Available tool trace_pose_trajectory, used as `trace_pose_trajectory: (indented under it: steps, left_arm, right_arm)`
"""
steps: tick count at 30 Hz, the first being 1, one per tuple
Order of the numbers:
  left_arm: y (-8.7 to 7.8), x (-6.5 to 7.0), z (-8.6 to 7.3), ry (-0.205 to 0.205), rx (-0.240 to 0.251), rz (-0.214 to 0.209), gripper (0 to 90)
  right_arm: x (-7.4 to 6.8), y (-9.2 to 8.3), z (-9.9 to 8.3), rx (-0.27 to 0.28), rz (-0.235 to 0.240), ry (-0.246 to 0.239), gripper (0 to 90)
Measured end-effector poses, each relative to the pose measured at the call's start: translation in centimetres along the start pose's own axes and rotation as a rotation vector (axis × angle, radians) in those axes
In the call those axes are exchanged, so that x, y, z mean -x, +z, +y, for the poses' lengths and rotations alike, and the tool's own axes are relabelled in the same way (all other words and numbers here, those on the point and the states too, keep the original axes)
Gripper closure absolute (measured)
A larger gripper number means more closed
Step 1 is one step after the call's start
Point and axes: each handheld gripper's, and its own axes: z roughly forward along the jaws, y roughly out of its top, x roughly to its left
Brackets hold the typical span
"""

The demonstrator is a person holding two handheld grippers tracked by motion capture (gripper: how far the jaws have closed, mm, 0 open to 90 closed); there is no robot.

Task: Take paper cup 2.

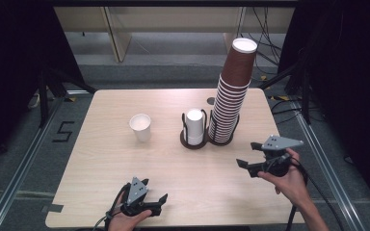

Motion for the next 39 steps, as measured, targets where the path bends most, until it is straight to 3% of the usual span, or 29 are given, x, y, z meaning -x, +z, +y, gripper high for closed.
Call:
trace_pose_trajectory:
  steps: [6, 11, 16, 22, 24, 29, 39]
  left_arm:
    - [-0.1, -0.2, 0.0, -0.016, -0.003, 0.009, 14.7]
    - [-0.3, -0.4, 0.1, -0.016, 0.003, 0.014, 14.7]
    - [-0.1, -0.6, 0.0, -0.008, -0.007, 0.01, 14.7]
    - [0.0, -0.6, -0.1, -0.006, -0.016, 0.004, 14.7]
    - [0.0, -0.6, -0.1, -0.008, -0.02, 0.009, 14.7]
    - [-0.1, -0.6, -0.1, -0.008, -0.022, 0.003, 14.7]
    - [0.0, -0.4, -0.1, 0.003, -0.025, -0.01, 14.7]
  right_arm:
    - [1.0, -1.2, 3.6, 0.067, -0.013, 0.002, 17.0]
    - [1.7, -1.0, 5.5, 0.073, -0.003, 0.005, 16.1]
    - [2.3, -1.1, 7.2, 0.112, -0.024, 0.037, 15.8]
    - [3.2, -1.4, 10.0, 0.148, -0.059, 0.013, 15.7]
    - [3.4, -1.5, 10.7, 0.159, -0.066, 0.031, 15.7]
    - [4.7, -1.6, 13.1, 0.193, -0.085, 0.023, 15.7]
    - [6.2, -1.6, 17.2, 0.2, -0.098, 0.043, 15.7]
